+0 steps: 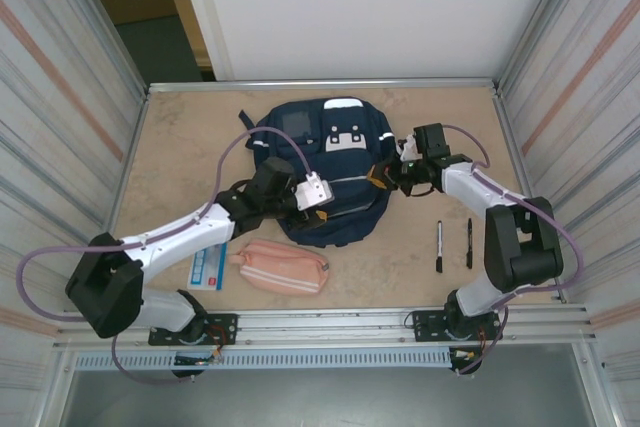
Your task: Pack the student bag
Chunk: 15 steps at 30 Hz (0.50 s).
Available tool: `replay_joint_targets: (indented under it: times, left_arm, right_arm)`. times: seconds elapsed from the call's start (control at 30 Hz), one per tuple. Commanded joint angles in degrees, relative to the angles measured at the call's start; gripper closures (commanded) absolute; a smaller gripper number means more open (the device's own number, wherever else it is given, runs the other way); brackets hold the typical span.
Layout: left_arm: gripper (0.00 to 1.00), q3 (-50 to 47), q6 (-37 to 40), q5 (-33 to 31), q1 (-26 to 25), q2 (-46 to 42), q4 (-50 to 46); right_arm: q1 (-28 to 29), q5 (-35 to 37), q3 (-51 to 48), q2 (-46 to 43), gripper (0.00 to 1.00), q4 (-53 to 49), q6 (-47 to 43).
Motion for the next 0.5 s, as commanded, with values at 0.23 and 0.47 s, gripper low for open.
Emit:
replay_joint_targets:
  times: [0.23,0.47]
  left_arm:
    - [0.39,5.0,13.7,-3.2,4.8,5.1,4.9]
    - [0.02,-4.8,12.9,0.3,1.7,-1.9,13.6]
  right_arm:
    - [0.6,-6.6,3.2,-2.5,1.0,11.2,15.2]
    - [1.1,-7.9,4.4,-0.6,1.0,15.8,23.3]
